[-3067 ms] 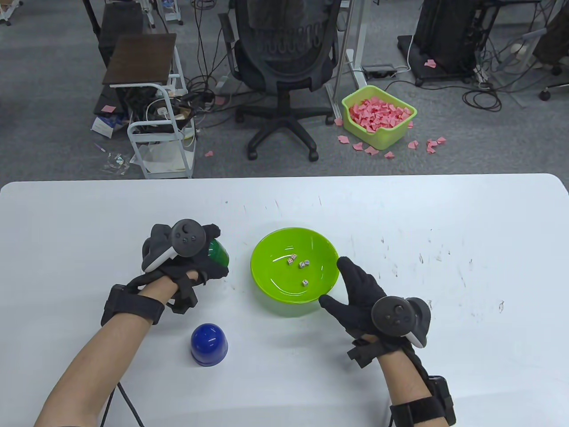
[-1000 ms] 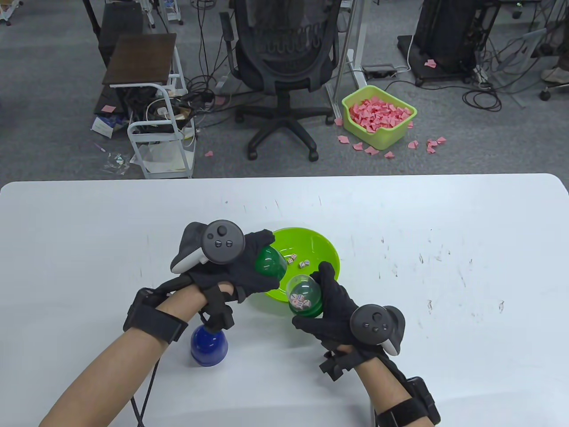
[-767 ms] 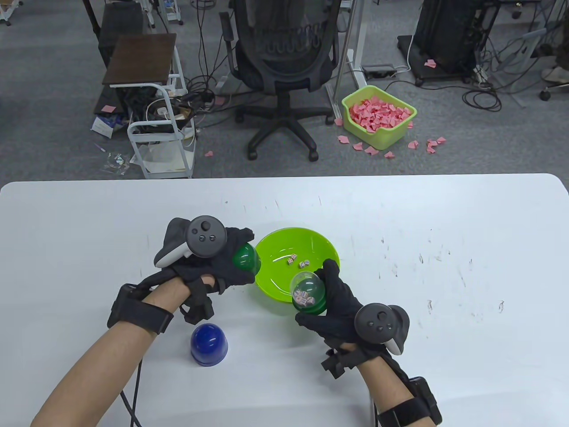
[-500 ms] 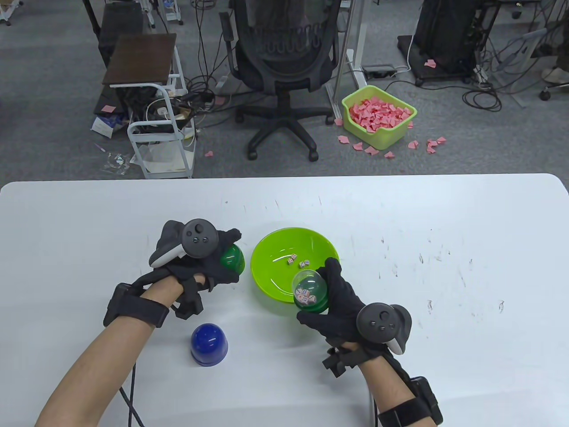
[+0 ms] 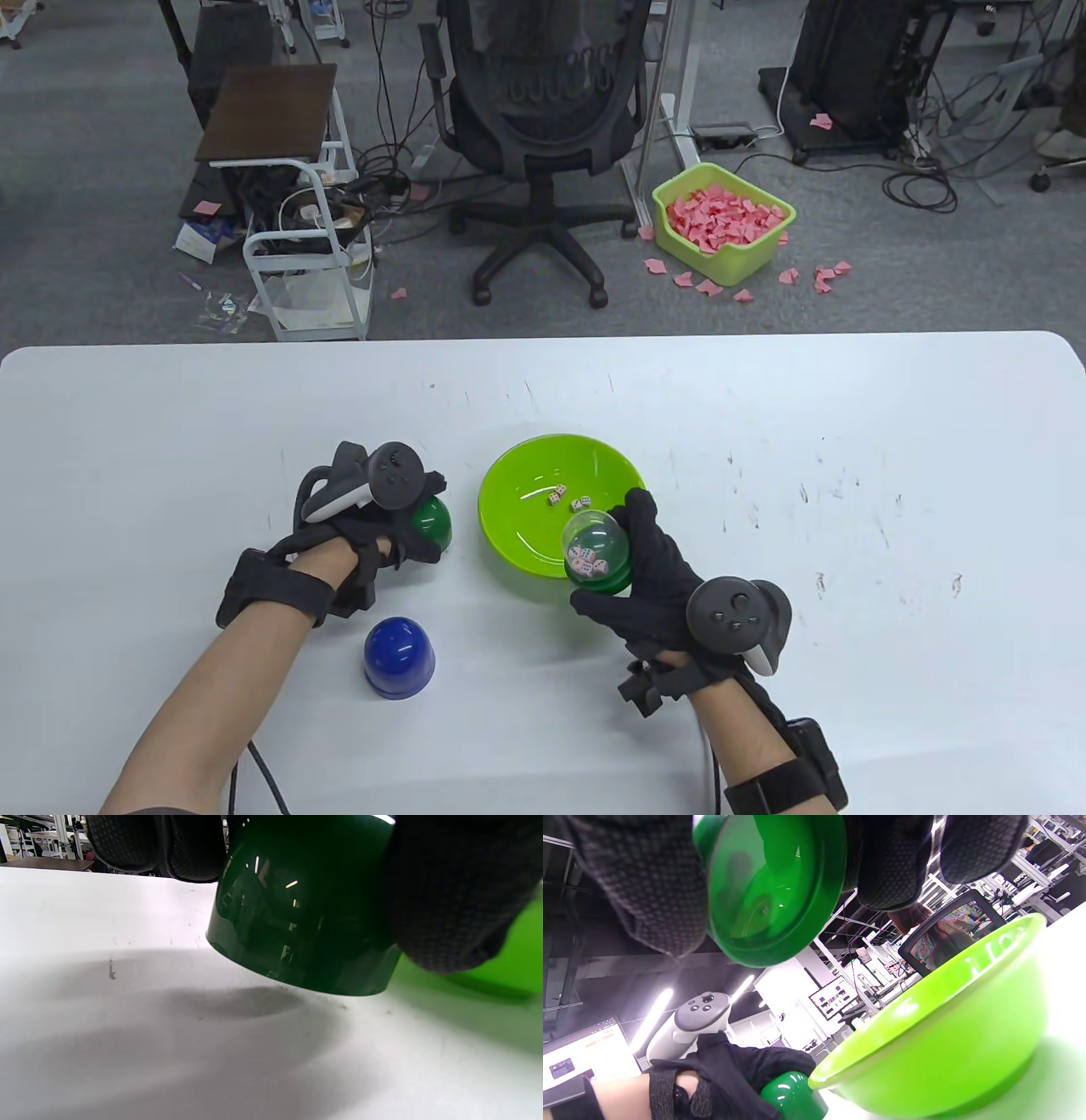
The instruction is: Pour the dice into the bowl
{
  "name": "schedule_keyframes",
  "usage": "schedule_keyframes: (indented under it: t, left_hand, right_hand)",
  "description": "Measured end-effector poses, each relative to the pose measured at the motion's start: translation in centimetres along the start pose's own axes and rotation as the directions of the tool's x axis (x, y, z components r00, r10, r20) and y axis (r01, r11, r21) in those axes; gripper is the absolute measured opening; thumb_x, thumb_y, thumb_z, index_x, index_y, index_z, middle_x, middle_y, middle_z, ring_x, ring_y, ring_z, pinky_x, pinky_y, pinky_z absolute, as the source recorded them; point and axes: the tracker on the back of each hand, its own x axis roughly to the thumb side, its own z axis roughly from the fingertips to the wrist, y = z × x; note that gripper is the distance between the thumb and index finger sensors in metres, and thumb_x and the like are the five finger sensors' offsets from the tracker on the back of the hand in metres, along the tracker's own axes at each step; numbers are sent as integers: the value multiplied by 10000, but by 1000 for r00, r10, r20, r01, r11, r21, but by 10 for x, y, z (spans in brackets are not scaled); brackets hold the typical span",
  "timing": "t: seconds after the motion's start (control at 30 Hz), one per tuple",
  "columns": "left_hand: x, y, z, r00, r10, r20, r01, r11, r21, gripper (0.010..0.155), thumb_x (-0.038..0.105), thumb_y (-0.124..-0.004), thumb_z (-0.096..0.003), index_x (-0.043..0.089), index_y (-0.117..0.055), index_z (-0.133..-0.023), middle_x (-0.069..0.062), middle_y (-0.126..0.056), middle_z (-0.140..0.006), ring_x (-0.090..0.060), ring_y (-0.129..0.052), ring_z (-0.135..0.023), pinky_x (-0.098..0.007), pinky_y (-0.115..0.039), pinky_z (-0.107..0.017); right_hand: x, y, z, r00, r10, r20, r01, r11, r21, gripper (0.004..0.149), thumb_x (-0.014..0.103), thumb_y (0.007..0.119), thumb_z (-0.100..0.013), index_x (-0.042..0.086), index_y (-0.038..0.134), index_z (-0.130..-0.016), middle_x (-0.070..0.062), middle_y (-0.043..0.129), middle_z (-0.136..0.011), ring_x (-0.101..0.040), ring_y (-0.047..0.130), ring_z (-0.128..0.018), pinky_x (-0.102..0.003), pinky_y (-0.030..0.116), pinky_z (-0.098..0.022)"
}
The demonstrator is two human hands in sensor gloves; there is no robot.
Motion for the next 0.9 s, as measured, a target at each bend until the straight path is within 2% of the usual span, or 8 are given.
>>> schedule_keyframes:
  t: [0.33, 0.53, 0.6, 0.67, 0.77, 0.9]
  left_hand:
    - [-3, -17, -1, 1000, -10, 4, 10, 1000, -21, 902, 572, -1004, -262, 334, -594, -1029, 28, -747, -1068, -339, -718, -1005, -575, -681, -725]
    - [-6, -22, -1, 999, 39, -16, -40, 997, -64, 913, 561, -986, -296, 313, -538, -1052, -18, -698, -1091, -358, -682, -1018, -590, -655, -733]
    - [-6, -21, 0, 998, 50, -27, -53, 995, -90, 929, 541, -978, -318, 291, -493, -1070, -64, -642, -1113, -381, -620, -1038, -610, -606, -746]
    - [-5, -15, 2, 997, 68, -31, -70, 994, -83, 949, 547, -968, -328, 272, -461, -1081, -119, -568, -1133, -417, -538, -1051, -635, -533, -758]
    - [-1, 1, 8, 991, 132, -6, -133, 990, -39, 953, 556, -948, -343, 253, -437, -1088, -132, -542, -1140, -430, -507, -1055, -644, -505, -762]
    - [16, 28, 21, 974, 211, 78, -212, 977, 4, 960, 560, -942, -351, 249, -418, -1094, -132, -529, -1146, -431, -493, -1063, -647, -493, -767]
  right_hand:
    - [0, 0, 0, 1000, 3, 3, -3, 1000, 2, 1138, 474, 972, -425, -27, 223, -1121, -280, 614, -1118, -535, 783, -811, -755, 634, -612]
    - [0, 0, 0, 1000, 5, 2, -5, 1000, 5, 1137, 477, 969, -427, -27, 225, -1122, -282, 615, -1116, -535, 783, -810, -755, 633, -613]
    - [0, 0, 0, 1000, 7, 2, -7, 1000, 7, 1139, 476, 972, -424, -27, 225, -1122, -282, 621, -1115, -535, 785, -809, -755, 634, -612]
    - [0, 1, 0, 1000, 8, 2, -8, 1000, 8, 1139, 477, 972, -423, -28, 227, -1122, -284, 617, -1115, -534, 785, -809, -756, 633, -611]
    - [1, 1, 0, 1000, 14, 2, -14, 1000, 13, 1139, 475, 973, -422, -29, 228, -1122, -283, 619, -1115, -535, 785, -808, -755, 634, -612]
    - [1, 4, 0, 999, 32, 4, -32, 999, 30, 1135, 470, 973, -424, -31, 230, -1121, -287, 609, -1117, -535, 786, -807, -755, 635, -610]
